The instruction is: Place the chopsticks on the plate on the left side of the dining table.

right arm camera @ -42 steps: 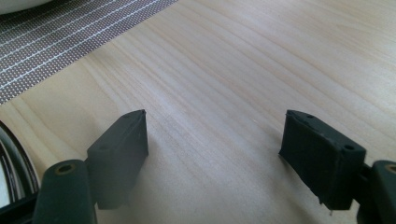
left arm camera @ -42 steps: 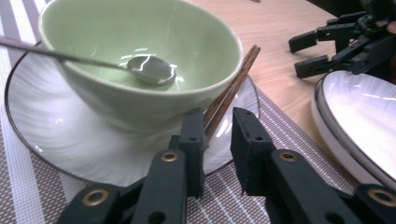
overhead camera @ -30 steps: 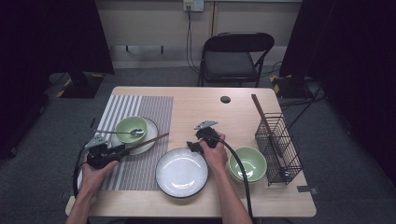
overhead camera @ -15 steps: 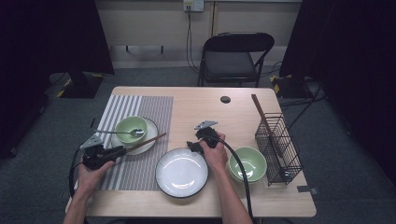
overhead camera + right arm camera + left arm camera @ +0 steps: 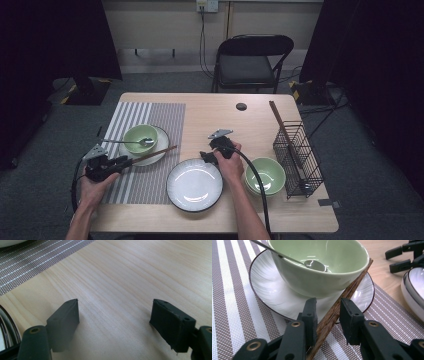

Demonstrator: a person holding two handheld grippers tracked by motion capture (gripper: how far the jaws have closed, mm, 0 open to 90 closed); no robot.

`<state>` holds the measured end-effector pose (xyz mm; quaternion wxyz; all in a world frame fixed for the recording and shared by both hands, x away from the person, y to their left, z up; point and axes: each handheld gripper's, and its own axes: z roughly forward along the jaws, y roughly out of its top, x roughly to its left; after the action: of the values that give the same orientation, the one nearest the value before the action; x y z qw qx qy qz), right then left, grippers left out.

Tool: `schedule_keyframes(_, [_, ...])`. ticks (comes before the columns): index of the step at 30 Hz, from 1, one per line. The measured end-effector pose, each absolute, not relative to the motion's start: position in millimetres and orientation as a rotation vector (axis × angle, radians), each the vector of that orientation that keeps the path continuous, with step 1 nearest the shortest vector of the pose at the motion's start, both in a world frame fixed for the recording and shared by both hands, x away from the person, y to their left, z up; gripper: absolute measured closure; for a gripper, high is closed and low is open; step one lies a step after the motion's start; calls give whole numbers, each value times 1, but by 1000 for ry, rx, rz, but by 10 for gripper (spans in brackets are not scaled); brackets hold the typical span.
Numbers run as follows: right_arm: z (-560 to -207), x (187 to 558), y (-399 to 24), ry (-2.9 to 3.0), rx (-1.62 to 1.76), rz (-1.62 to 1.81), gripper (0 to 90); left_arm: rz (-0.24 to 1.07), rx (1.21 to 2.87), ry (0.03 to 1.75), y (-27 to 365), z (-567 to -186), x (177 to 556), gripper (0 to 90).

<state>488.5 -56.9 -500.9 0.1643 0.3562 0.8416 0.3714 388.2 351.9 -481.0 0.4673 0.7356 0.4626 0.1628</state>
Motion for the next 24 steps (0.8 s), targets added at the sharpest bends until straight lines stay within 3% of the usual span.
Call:
schedule_keyframes(3, [-501, 489, -57, 2399, 1015, 1058, 223, 407, 1788, 1130, 351, -477, 387, 646])
schedule_keyframes(6, [-501, 489, -57, 2399, 1015, 1059, 223, 412, 1752, 1139, 351, -472, 385, 562])
schedule_keyframes(11, [-501, 489, -57, 2399, 1015, 1058, 223, 354, 1784, 1068, 342, -469, 381, 721])
schedule_keyframes(14, [-501, 489, -57, 2399, 1015, 1059, 223, 304, 1797, 1061, 337, -470, 382, 768])
schedule_keyframes(24, [-501, 489, -57, 2399, 1015, 1058, 223, 336, 1812, 1120, 341, -479, 385, 776])
